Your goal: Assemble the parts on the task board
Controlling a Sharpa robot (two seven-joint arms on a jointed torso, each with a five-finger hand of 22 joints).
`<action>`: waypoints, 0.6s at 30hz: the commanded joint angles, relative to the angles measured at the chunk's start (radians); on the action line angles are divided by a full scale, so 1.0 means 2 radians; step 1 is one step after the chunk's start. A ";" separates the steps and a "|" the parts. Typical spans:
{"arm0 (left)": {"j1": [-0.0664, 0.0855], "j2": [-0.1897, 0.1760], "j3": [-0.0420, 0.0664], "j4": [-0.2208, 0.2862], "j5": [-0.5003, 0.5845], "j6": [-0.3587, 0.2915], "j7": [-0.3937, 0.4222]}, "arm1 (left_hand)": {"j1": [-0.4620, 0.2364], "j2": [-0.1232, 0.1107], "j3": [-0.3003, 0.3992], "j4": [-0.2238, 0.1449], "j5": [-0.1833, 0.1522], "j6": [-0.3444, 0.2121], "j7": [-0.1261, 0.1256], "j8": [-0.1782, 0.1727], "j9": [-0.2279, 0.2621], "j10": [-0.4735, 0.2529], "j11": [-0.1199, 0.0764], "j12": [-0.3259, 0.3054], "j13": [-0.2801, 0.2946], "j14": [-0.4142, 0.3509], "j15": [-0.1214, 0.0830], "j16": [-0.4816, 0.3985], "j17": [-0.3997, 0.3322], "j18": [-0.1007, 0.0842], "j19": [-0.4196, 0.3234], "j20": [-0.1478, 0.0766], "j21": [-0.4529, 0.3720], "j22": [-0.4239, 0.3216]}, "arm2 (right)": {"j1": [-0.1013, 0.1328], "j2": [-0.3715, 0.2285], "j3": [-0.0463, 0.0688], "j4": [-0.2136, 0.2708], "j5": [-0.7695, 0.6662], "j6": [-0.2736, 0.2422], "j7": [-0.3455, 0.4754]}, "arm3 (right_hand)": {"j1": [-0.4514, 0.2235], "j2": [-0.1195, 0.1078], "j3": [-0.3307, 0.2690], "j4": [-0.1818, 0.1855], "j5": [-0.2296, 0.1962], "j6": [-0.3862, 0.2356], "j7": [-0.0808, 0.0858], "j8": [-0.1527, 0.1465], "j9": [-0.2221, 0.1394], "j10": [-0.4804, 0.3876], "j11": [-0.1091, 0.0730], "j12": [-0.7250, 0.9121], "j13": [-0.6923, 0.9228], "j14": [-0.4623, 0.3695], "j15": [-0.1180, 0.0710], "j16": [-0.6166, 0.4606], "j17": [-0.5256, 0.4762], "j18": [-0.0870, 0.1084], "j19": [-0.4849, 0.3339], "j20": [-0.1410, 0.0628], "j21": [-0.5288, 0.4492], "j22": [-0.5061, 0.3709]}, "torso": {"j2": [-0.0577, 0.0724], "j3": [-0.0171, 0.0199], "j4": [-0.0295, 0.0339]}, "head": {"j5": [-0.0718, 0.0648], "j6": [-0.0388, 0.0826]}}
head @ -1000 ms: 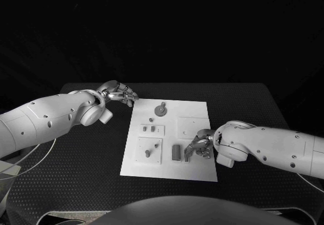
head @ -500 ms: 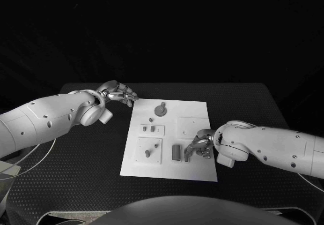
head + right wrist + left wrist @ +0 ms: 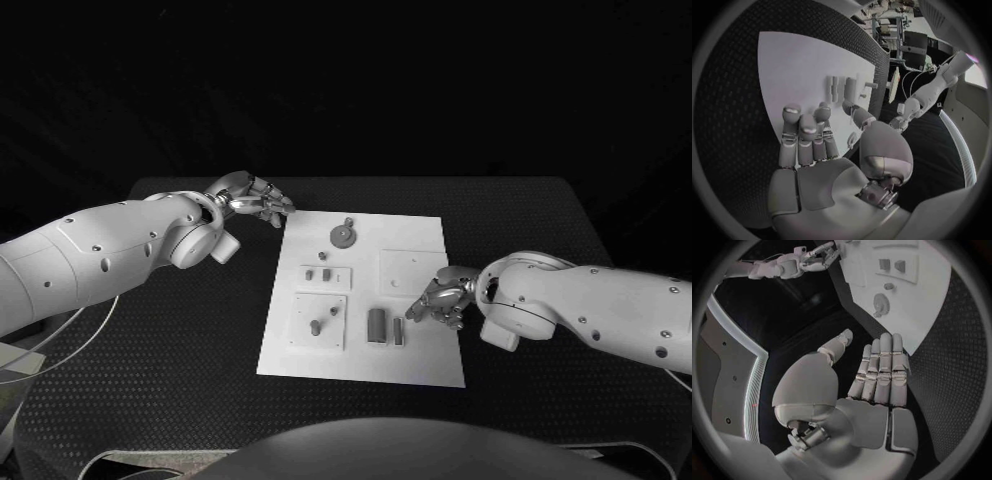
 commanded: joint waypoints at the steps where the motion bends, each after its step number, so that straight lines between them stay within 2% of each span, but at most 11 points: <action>1: 0.000 0.002 0.000 -0.001 0.008 -0.003 0.009 | -0.004 -0.001 0.000 0.003 0.002 -0.002 -0.002 0.002 -0.001 -0.003 -0.001 0.004 0.001 0.003 -0.001 -0.004 0.001 -0.001 -0.004 0.001 0.000 -0.001 | 0.010 -0.008 0.002 0.005 -0.014 -0.010 0.040 | 0.001 -0.006 0.001 0.003 0.000 -0.010 0.010 0.002 0.000 -0.004 0.000 0.000 -0.001 -0.002 0.001 -0.002 -0.001 0.012 0.000 -0.003 -0.002 0.002 | 0.000 0.0000 -0.0006 | -0.001 0.001; 4: 0.000 0.003 0.000 -0.001 0.015 -0.006 0.011 | -0.004 -0.001 0.000 0.003 0.003 -0.002 -0.002 0.002 -0.001 -0.003 -0.001 0.004 0.001 0.001 0.000 -0.006 0.001 -0.001 -0.007 0.002 -0.001 -0.001 | 0.018 -0.015 0.007 0.003 -0.008 -0.032 0.085 | 0.002 -0.008 0.002 0.004 0.000 -0.010 0.010 0.002 0.000 -0.005 0.000 0.000 -0.001 -0.002 0.001 -0.002 -0.001 0.012 0.000 -0.003 -0.002 0.003 | -0.001 -0.0010 -0.0007 | -0.003 0.007; 8: 0.001 0.004 0.001 -0.001 0.037 -0.015 0.013 | -0.004 0.000 0.001 0.003 0.003 -0.002 -0.002 0.003 -0.001 -0.006 0.000 0.004 0.000 -0.007 0.004 -0.015 0.000 -0.003 -0.016 0.005 -0.003 -0.004 | 0.019 -0.008 0.021 -0.030 0.012 -0.053 0.141 | 0.014 -0.004 0.005 -0.003 -0.001 -0.012 0.011 0.002 0.000 -0.009 0.001 -0.001 -0.001 -0.005 0.003 -0.004 -0.001 0.012 -0.004 -0.003 -0.004 0.003 | -0.001 -0.0009 -0.0005 | -0.006 0.018; 9: 0.002 0.004 0.001 0.000 0.046 -0.022 0.016 | -0.004 0.001 0.002 0.003 0.003 -0.003 -0.002 0.002 -0.002 -0.010 0.001 0.003 -0.001 -0.010 0.005 -0.019 -0.001 -0.003 -0.020 0.007 -0.003 -0.005 | 0.020 -0.001 0.028 -0.051 0.009 -0.057 0.165 | 0.017 0.002 0.004 -0.007 -0.001 -0.012 0.011 0.003 0.000 -0.011 0.002 -0.001 -0.001 -0.007 0.004 -0.004 -0.001 0.012 -0.007 -0.002 -0.005 0.004 | -0.002 -0.0007 -0.0006 | -0.008 0.025; 10: 0.003 0.005 0.001 -0.002 0.051 -0.026 0.018 | -0.004 0.001 0.002 0.003 0.003 -0.006 -0.002 0.001 -0.002 -0.013 0.003 0.001 -0.003 -0.012 0.006 -0.022 -0.002 -0.003 -0.022 0.008 -0.003 -0.006 | 0.020 0.004 0.030 -0.068 0.008 -0.060 0.190 | 0.017 0.004 0.003 -0.008 -0.001 -0.012 0.012 0.004 0.001 -0.012 0.002 0.000 0.000 -0.008 0.004 -0.004 -0.001 0.012 -0.009 -0.002 -0.006 0.004 | -0.002 -0.0004 -0.0005 | -0.010 0.034; 11: 0.004 0.006 0.001 -0.003 0.054 -0.027 0.019 | -0.004 0.002 0.002 0.003 0.003 -0.008 -0.003 0.000 -0.003 -0.015 0.004 -0.001 -0.004 -0.014 0.007 -0.025 -0.003 -0.003 -0.024 0.008 -0.003 -0.007 | 0.020 0.007 0.032 -0.077 0.010 -0.061 0.202 | 0.017 0.005 0.002 -0.008 -0.001 -0.011 0.012 0.005 0.001 -0.013 0.002 0.000 0.000 -0.009 0.004 -0.004 0.000 0.012 -0.011 -0.001 -0.006 0.004 | -0.002 -0.0002 -0.0004 | -0.011 0.040; 13: 0.009 0.007 0.001 -0.006 0.066 -0.030 0.021 | -0.005 0.003 0.003 0.002 0.003 -0.016 -0.004 -0.004 -0.005 -0.018 0.004 -0.005 -0.009 -0.024 0.010 -0.036 -0.007 -0.004 -0.033 0.011 -0.003 -0.010 | 0.021 0.016 0.037 -0.105 0.023 -0.069 0.238 | 0.020 0.014 0.002 -0.012 -0.001 -0.011 0.012 0.006 0.002 -0.018 0.003 -0.001 0.000 -0.014 0.005 -0.006 0.000 0.012 -0.016 0.000 -0.009 0.005 | -0.002 0.0002 0.0006 | -0.013 0.051; 14: 0.011 0.007 0.001 -0.008 0.070 -0.032 0.022 | -0.005 0.004 0.003 0.003 0.003 -0.018 -0.004 -0.004 -0.006 -0.019 0.003 -0.007 -0.011 -0.030 0.012 -0.041 -0.010 -0.004 -0.035 0.013 -0.003 -0.011 | 0.021 0.022 0.040 -0.120 0.035 -0.075 0.254 | 0.022 0.018 0.001 -0.016 -0.001 -0.014 0.013 0.006 0.002 -0.026 0.004 -0.005 -0.002 -0.021 0.006 -0.010 -0.002 0.012 -0.024 0.001 -0.013 0.004 | -0.002 0.0001 0.0011 | -0.014 0.059; 17: 0.015 0.012 0.001 -0.019 0.085 -0.031 0.026 | -0.006 0.004 0.003 0.003 0.003 -0.020 -0.003 -0.004 -0.007 -0.022 0.002 -0.015 -0.018 -0.049 0.018 -0.058 -0.017 -0.002 -0.041 0.018 -0.003 -0.014 | 0.020 0.041 0.051 -0.164 0.099 -0.085 0.300 | 0.026 0.027 0.000 -0.024 -0.001 -0.018 0.016 0.007 0.004 -0.043 0.008 -0.014 -0.006 -0.039 0.010 -0.019 -0.004 0.012 -0.044 0.009 -0.024 0.003 | -0.005 0.0005 0.0006 | -0.016 0.082; 18: 0.015 0.015 0.001 -0.025 0.090 -0.031 0.029 | -0.007 0.003 0.004 0.003 0.003 -0.022 -0.001 -0.004 -0.007 -0.026 0.004 -0.021 -0.022 -0.061 0.022 -0.068 -0.022 0.000 -0.049 0.022 -0.004 -0.018 | 0.020 0.048 0.056 -0.181 0.110 -0.086 0.317 | 0.028 0.033 0.001 -0.027 0.000 -0.021 0.018 0.006 0.004 -0.055 0.010 -0.021 -0.010 -0.051 0.012 -0.027 -0.006 0.011 -0.055 0.013 -0.031 0.001 | -0.007 0.0009 0.0007 | -0.016 0.089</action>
